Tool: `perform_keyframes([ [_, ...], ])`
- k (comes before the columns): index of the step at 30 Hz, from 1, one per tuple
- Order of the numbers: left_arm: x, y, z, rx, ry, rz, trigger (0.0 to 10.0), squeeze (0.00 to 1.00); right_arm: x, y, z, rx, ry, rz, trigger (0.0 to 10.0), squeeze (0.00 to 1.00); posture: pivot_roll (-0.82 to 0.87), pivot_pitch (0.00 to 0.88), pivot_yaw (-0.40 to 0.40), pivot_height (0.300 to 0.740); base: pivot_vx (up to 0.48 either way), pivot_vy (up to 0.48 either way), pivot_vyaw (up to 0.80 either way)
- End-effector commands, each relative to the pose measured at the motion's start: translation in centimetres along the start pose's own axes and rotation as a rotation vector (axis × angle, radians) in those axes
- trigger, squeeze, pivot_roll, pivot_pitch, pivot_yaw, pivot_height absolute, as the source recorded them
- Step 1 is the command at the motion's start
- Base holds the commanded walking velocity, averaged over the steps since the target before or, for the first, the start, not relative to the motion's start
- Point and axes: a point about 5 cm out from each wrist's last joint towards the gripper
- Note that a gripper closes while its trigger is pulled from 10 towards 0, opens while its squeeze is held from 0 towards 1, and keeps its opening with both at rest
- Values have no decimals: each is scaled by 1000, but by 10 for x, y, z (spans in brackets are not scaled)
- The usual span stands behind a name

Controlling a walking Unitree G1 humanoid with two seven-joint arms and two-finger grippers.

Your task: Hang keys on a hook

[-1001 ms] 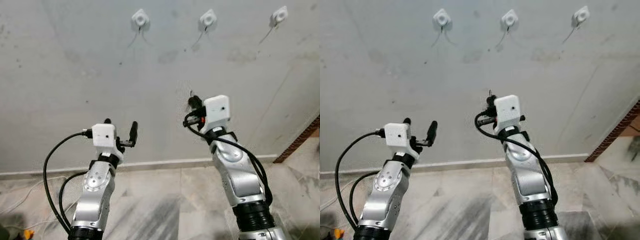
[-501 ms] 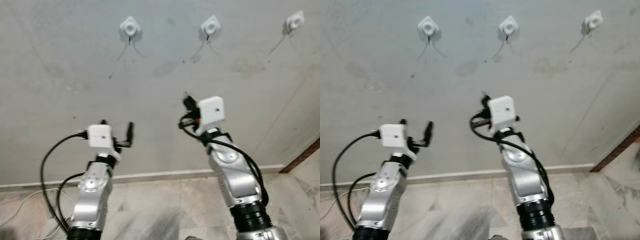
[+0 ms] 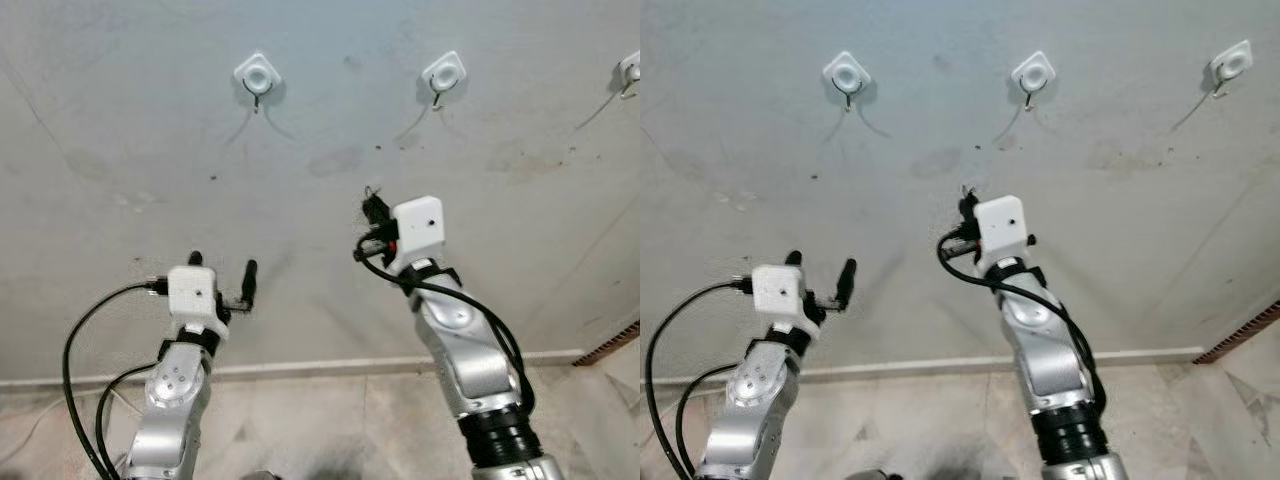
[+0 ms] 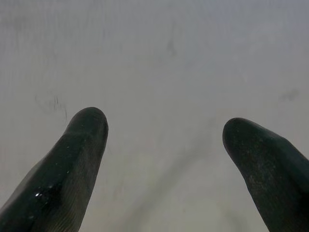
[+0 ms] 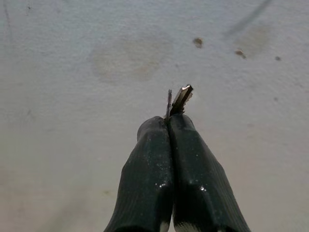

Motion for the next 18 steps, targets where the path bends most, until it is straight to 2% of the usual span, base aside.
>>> perform_keyframes([
  [1,-5,-6,8,24,24,15,10000,0,7,1,17,89,19,-32,10000,0,33,111,9,740,0,0,0],
  [6,-4,-11,9,33,23,17,10000,0,11,4,41,256,-25,-40,10000,0,71,134,1,740,0,0,0],
  [8,-4,-13,9,35,25,18,10000,0,12,6,45,292,-21,-41,10000,0,71,134,1,740,0,0,0],
  [12,-6,-25,12,48,29,33,10000,0,19,9,61,436,-35,-54,10000,0,117,160,-10,740,0,0,0],
  [18,-13,-39,15,54,23,74,10000,0,30,17,67,521,0,-77,10000,0,144,174,-19,740,0,0,0],
])
Point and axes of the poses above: a point about 5 cm out from each wrist's last joint towards the gripper, its own y axis pointing out of the wrist towards the gripper, its own x axis along the axis of the wrist's last joint, z = x × y, and after that the axes turned 10 degrees about y, right-handed
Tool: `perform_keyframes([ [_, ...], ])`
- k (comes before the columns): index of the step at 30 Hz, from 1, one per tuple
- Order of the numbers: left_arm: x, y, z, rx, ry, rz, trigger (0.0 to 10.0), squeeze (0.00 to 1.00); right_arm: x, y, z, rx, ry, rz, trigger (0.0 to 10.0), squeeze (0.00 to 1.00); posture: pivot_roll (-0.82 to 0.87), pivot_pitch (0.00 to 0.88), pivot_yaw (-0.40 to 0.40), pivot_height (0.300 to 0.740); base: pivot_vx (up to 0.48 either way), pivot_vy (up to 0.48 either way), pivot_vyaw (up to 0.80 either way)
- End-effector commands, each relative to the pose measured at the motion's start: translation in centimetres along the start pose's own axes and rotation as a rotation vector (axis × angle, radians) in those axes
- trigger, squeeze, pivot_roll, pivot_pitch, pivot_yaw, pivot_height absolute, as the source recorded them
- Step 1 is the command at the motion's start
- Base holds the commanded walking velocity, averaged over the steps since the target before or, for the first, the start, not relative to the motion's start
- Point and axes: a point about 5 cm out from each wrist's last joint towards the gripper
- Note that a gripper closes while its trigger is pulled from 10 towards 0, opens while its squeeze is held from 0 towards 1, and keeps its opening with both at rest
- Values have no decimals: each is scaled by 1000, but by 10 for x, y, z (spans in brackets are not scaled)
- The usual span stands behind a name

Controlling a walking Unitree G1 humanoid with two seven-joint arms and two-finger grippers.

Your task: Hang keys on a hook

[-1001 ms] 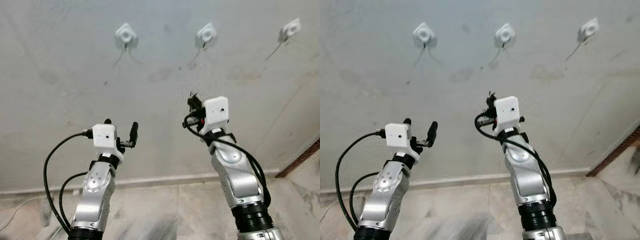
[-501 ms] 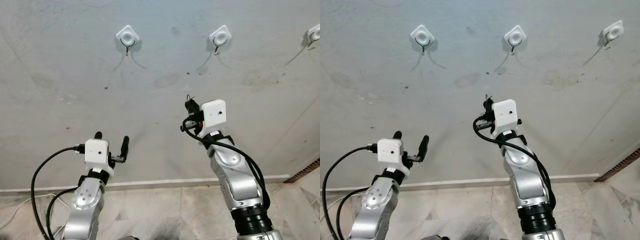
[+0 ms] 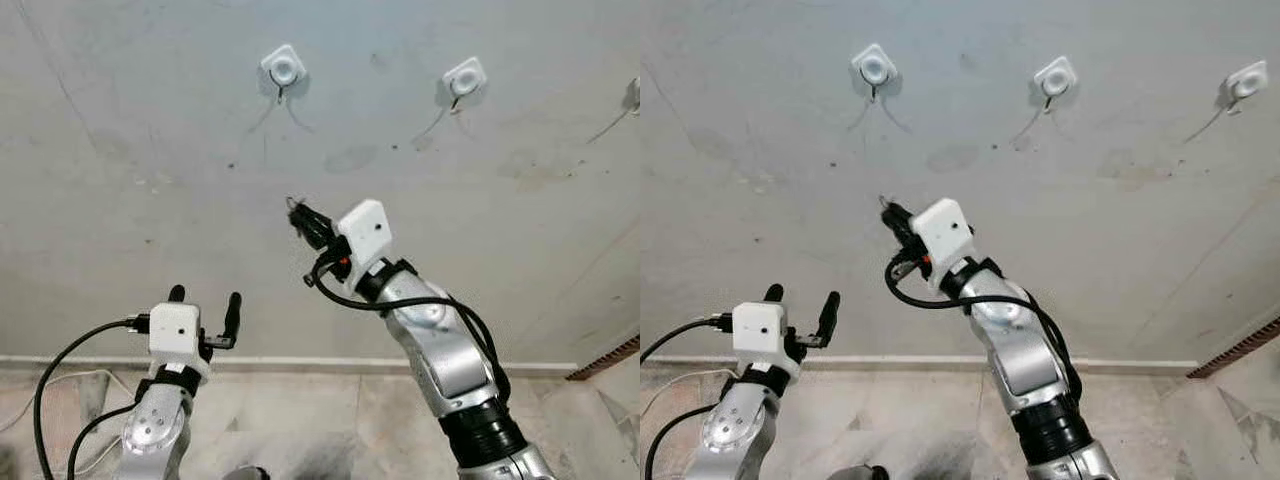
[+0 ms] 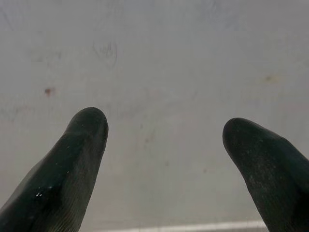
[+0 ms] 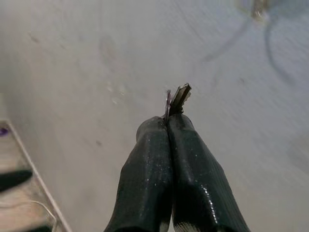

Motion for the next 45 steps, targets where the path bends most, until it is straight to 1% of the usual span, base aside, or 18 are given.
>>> perform_keyframes([
  [1,0,-3,4,11,0,7,10000,0,5,3,0,22,10,-25,10000,0,146,175,-20,740,0,0,0],
  [3,-1,-6,4,13,2,12,10000,0,8,6,-1,33,10,-33,10000,0,153,178,-21,740,0,0,0],
  [5,0,-7,4,14,5,12,10000,0,17,16,-7,39,18,-69,10000,0,164,177,-23,740,0,0,0],
  [6,0,-7,4,14,5,12,10000,0,17,16,-7,39,18,-69,10000,0,164,177,-23,740,0,0,0],
  [13,3,-8,3,15,10,10,10000,0,33,35,-10,54,36,-133,10000,0,193,182,-18,740,0,0,0],
  [14,3,-9,4,15,12,13,10000,0,38,40,-12,56,47,-154,10000,0,198,184,-19,740,0,0,0],
  [16,3,-10,4,15,12,15,10000,0,40,43,-12,56,53,-163,10000,0,200,185,-18,740,0,0,0],
  [17,3,-11,4,16,13,18,10000,0,46,49,-14,57,74,-188,10000,0,210,188,-23,740,0,0,0],
  [19,3,-13,4,20,16,22,10000,0,51,54,-15,58,86,-212,10000,0,216,188,-26,740,0,0,0],
  [22,2,-14,5,27,17,25,10000,0,55,56,-17,54,96,-223,10000,0,224,189,-28,740,0,0,0],
  [25,2,-15,7,40,17,28,10000,0,60,63,-22,35,131,-246,10000,0,236,190,-30,740,0,0,0],
  [26,2,-16,8,41,17,29,10000,0,60,63,-22,33,134,-249,10000,0,237,191,-30,740,0,0,0],
  [31,3,-16,9,44,19,29,10000,0,62,67,-25,3,216,-272,10000,0,242,190,-29,740,0,0,0],
  [36,4,-17,9,45,21,33,10000,0,58,70,-29,-10,278,-289,10000,0,241,189,-24,740,0,0,0],
  [39,4,-17,9,45,21,34,10000,0,58,71,-29,-12,281,-291,10000,0,241,189,-24,740,0,0,0],
  [41,4,-16,9,41,24,34,10000,0,56,68,-34,-36,315,-300,10000,0,243,189,-19,740,0,0,0],
  [45,5,-15,10,40,25,32,10000,0,55,65,-36,-44,320,-306,10000,0,245,189,-17,740,0,0,0],
])
Point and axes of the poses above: a point about 5 cm out from each wrist's last joint towards the gripper, its own y axis pointing out of the wrist towards the gripper, its own x axis along the axis of the wrist's last joint, z = x × y, and after that the axes turned 10 degrees about y, right-handed
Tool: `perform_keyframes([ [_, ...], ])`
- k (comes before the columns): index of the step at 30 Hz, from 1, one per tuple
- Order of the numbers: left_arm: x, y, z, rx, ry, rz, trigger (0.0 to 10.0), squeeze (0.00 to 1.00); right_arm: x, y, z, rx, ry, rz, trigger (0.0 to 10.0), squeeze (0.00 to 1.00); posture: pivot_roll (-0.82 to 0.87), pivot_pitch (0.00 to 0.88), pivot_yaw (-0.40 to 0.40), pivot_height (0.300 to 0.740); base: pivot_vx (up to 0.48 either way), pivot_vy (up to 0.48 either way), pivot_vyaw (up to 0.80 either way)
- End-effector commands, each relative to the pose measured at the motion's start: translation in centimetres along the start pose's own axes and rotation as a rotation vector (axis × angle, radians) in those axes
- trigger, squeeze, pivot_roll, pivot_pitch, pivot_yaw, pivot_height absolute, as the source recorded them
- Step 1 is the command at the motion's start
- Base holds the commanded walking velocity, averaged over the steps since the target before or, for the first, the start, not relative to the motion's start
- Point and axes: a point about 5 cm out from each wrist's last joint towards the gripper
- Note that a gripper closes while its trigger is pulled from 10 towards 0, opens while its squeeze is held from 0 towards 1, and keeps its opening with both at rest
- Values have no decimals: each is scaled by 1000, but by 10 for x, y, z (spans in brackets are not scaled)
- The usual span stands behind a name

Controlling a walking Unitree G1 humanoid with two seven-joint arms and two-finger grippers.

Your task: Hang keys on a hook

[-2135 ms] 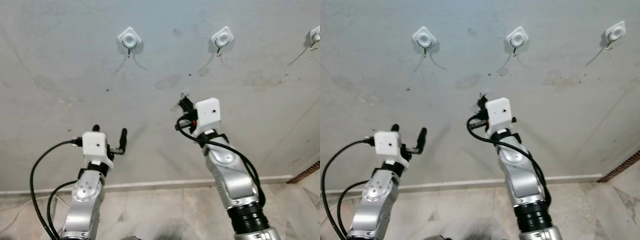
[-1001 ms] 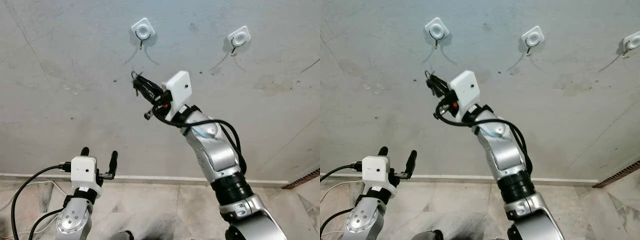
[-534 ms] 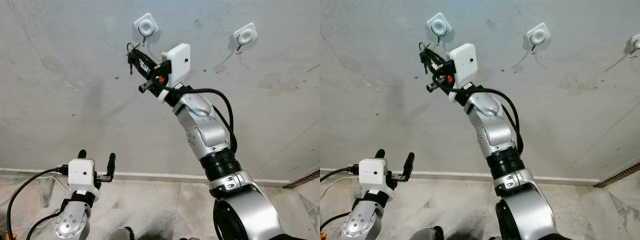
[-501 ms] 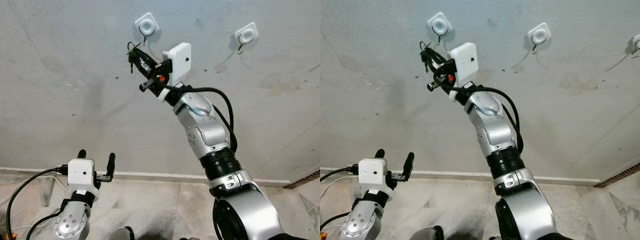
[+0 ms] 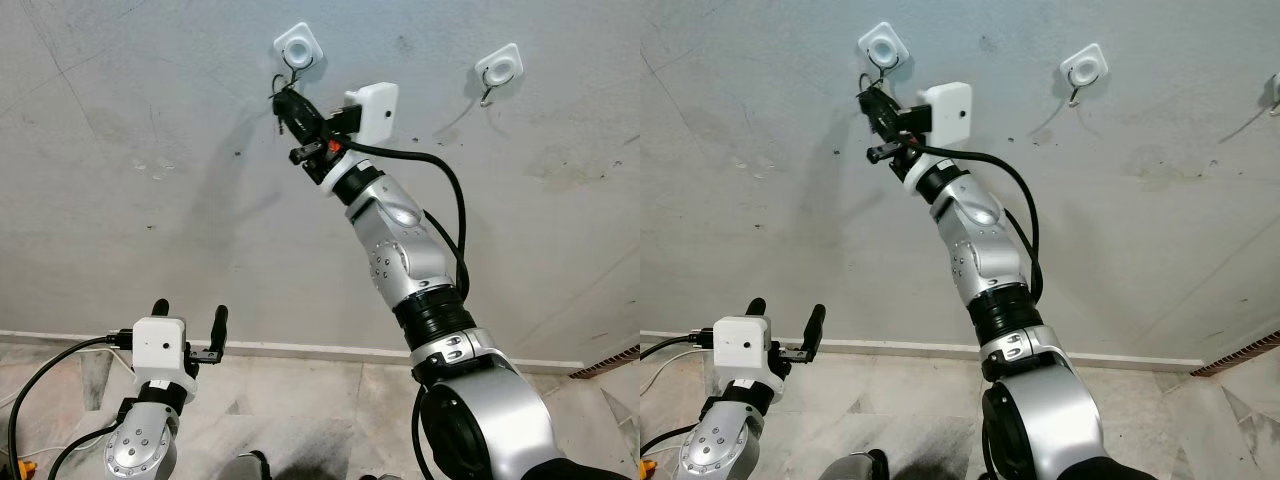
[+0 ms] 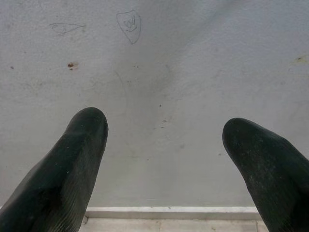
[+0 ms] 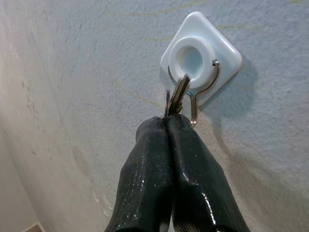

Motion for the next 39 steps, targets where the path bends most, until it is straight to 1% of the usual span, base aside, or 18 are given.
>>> perform_keyframes([
  [1,1,-2,3,6,14,6,10000,0,1,2,3,12,13,-18,10000,0,246,188,-15,740,0,0,0],
  [10,1,-1,3,1,18,8,10000,0,3,-3,0,11,3,-42,10000,0,239,184,-10,740,0,0,0],
  [18,0,-1,2,-3,17,10,10000,0,0,-6,-3,-9,34,-31,10000,0,238,185,-10,740,0,0,0],
  [19,1,-1,2,-3,17,10,10000,0,-2,-7,-3,-17,51,-26,10000,0,237,186,-10,740,0,0,0],
  [24,0,0,2,-3,18,12,10000,0,-10,-8,-2,-25,73,-3,10000,0,234,184,-10,740,0,0,0],
  [27,0,0,1,-5,19,13,10000,0,-15,-10,0,-21,72,9,10000,0,233,184,-7,740,0,0,0],
  [29,0,1,1,-7,20,13,10000,0,-17,-11,3,-15,51,16,10000,0,230,183,-8,740,0,0,0],
  [33,0,1,1,-8,21,13,10000,0,-14,-10,4,-6,14,6,10000,0,228,183,-8,740,0,0,0],
  [37,0,2,0,-8,21,13,10000,0,-5,-5,10,26,-61,-23,10000,0,226,183,-9,740,0,0,0],
  [39,0,2,0,-8,21,12,10000,0,-2,-3,12,38,-80,-32,10000,0,226,182,-10,740,0,0,0],
])
Point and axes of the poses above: a point about 5 cm out from each wrist's last joint towards the gripper, its own y axis pointing out of the wrist towards the gripper, its own x axis along the axis of the wrist's last joint, z = x × y, and after that the axes turned 10 degrees about y, right-handed
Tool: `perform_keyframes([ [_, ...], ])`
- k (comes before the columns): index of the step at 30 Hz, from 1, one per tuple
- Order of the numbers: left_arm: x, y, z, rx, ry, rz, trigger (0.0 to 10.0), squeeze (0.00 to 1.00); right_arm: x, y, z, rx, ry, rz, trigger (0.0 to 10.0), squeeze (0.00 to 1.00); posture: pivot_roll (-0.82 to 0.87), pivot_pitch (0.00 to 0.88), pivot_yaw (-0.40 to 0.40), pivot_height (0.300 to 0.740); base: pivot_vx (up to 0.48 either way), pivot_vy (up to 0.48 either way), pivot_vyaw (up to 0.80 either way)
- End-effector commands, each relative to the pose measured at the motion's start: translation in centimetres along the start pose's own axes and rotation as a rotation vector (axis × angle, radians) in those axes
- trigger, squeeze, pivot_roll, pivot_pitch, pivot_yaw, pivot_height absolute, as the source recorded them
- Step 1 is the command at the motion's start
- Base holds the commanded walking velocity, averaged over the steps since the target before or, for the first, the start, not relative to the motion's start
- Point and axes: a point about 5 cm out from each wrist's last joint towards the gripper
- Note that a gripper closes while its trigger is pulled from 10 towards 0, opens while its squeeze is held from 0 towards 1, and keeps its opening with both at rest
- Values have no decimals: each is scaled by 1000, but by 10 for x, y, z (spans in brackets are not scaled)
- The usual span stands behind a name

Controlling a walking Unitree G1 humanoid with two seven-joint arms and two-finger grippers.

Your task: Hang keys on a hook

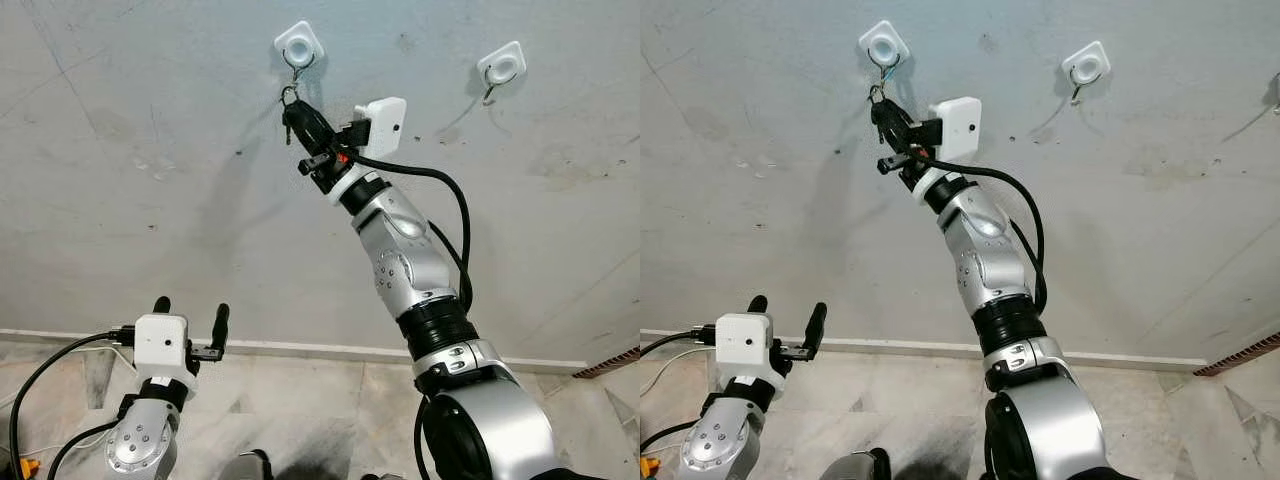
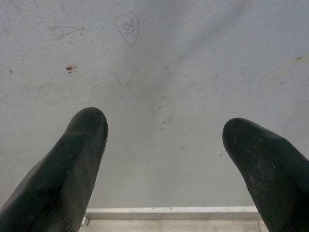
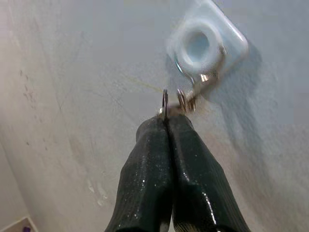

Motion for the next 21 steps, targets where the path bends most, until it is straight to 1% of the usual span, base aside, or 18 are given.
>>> perform_keyframes([
  [1,-2,-1,0,3,13,17,10000,0,8,6,13,54,-37,-45,10000,0,225,182,-12,740,0,0,0],
  [5,-3,0,0,6,11,18,10000,0,14,10,23,98,-88,-62,10000,0,220,180,-16,740,0,0,0],
  [11,-3,1,-2,5,9,15,10000,0,5,7,20,71,-81,-35,10000,0,219,179,-20,740,0,0,0],
  [17,-3,1,-2,7,7,15,10000,0,11,6,21,70,-90,-55,10000,0,217,179,-20,740,0,0,0],
  [20,-3,2,-3,7,8,12,10000,0,14,8,27,108,-102,-64,10000,0,215,174,-20,740,0,0,0],
  [21,-2,2,-3,6,7,12,10000,0,12,8,34,161,-93,-48,10000,0,215,174,-21,740,0,0,0],
])
Point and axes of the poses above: a point about 5 cm out from each wrist's last joint towards the gripper, its own y axis pointing out of the wrist towards the gripper, its own x axis along the axis of the wrist's last joint, z = x × y, and after that the axes turned 10 degrees about y, right-handed
